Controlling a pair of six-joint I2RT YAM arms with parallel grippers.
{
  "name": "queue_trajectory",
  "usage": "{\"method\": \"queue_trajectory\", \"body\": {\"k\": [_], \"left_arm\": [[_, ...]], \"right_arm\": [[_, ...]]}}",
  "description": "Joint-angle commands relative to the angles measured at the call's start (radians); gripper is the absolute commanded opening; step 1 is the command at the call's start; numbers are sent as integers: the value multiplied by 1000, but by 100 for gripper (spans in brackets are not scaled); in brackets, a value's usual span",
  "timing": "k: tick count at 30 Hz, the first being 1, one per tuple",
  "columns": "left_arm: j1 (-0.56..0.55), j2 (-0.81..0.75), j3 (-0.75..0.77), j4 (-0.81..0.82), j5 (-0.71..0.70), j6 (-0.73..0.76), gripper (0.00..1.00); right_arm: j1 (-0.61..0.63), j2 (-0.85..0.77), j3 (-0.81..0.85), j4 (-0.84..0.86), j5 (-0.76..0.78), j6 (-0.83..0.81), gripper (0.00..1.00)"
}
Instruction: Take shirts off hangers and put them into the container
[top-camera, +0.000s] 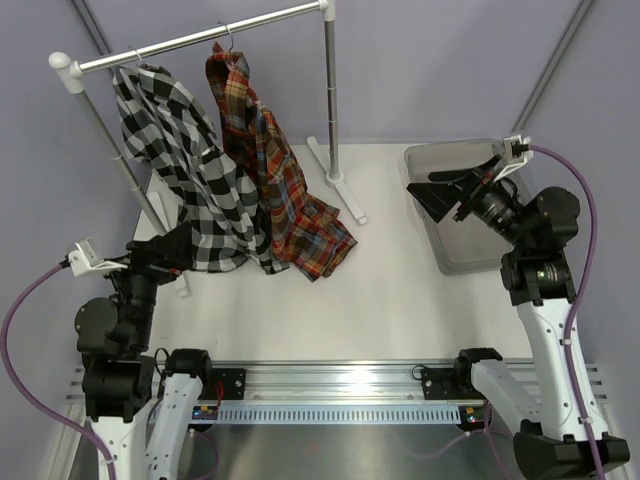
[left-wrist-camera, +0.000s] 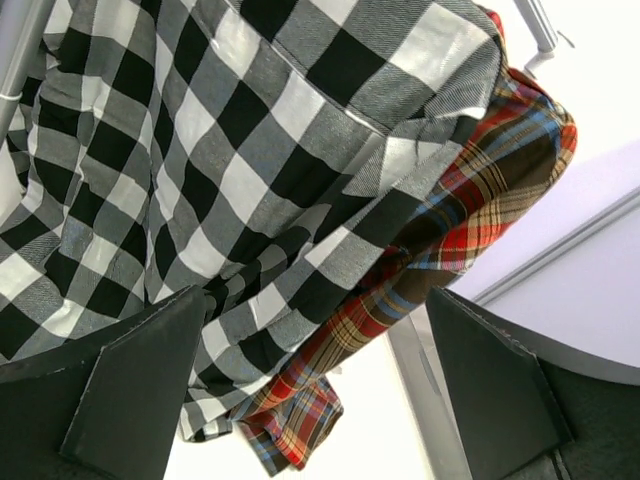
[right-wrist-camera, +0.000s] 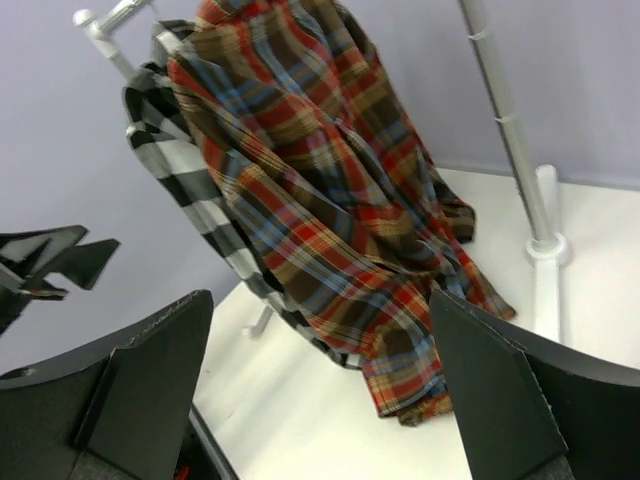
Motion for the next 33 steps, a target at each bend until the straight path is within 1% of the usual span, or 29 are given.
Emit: {"method": "queue_trajectory", "body": {"k": [1, 2, 3, 5, 6, 7, 8, 9, 10, 11, 12, 13, 14, 15, 16, 18, 20, 21, 22, 23, 24, 26, 27, 28, 30, 32, 33], "left_arm": [[5, 26, 68, -17, 80, 52, 99], [5, 36, 75, -17, 84, 60, 99], [5, 46, 86, -35, 87, 66, 98], [5, 89, 109, -63, 100, 98, 98], [5, 111, 143, -104, 101, 109, 98], [5, 134, 166, -134, 89, 131, 98], [5, 181, 207, -188, 86, 146, 98], [5, 203, 227, -216, 68, 173, 98], [5, 224, 242, -238, 57, 184, 98], [6, 256, 255, -258, 49, 197, 98], [5, 264, 264, -276, 43, 204, 98], [5, 272, 260, -275, 40, 215, 98], [5, 270, 252, -269, 37, 220, 97], [5, 264, 244, -255, 38, 224, 97], [5, 261, 229, -249, 34, 227, 96], [5, 246, 212, -221, 38, 227, 96], [5, 246, 195, -200, 71, 229, 96], [5, 250, 191, -192, 86, 227, 96], [5, 251, 183, -188, 119, 221, 96], [5, 251, 177, -166, 136, 217, 96], [5, 249, 168, -149, 155, 214, 96], [5, 243, 142, -119, 192, 206, 96], [5, 243, 137, -111, 202, 207, 96], [5, 243, 132, -108, 215, 212, 96], [5, 246, 125, -102, 223, 218, 97], [6, 247, 118, -92, 232, 224, 97], [5, 246, 109, -86, 239, 226, 96]], "right_arm": [[71, 90, 177, -83, 23, -49, 99], [85, 115, 178, -95, 17, -56, 99], [103, 138, 236, -103, 19, -62, 99], [172, 202, 294, -143, 72, -92, 100], [193, 227, 375, -169, 129, -107, 100], [213, 259, 423, -204, 152, -133, 99], [247, 329, 470, -265, 173, -147, 99], [293, 407, 580, -328, 221, -173, 99], [293, 408, 639, -329, 242, -190, 99], [344, 493, 696, -386, 265, -205, 99], [365, 536, 812, -411, 287, -223, 99], [385, 586, 878, -437, 322, -260, 99], [405, 685, 944, -510, 345, -276, 99], [434, 731, 1079, -546, 362, -289, 100], [450, 806, 1138, -592, 384, -312, 99], [488, 854, 1237, -599, 414, -331, 99], [500, 923, 1296, -591, 421, -342, 100], [508, 952, 1372, -597, 411, -342, 99], [510, 1021, 1420, -621, 402, -343, 99], [514, 1057, 1466, -635, 391, -346, 97], [530, 1084, 1545, -644, 381, -351, 95], [560, 1127, 1577, -646, 413, -398, 93], [579, 1124, 1556, -634, 449, -418, 92], [609, 1117, 1533, -590, 465, -450, 93], [632, 1082, 1461, -536, 493, -469, 93], [655, 1083, 1459, -517, 493, -480, 93], [663, 1091, 1491, -528, 491, -490, 93]]}}
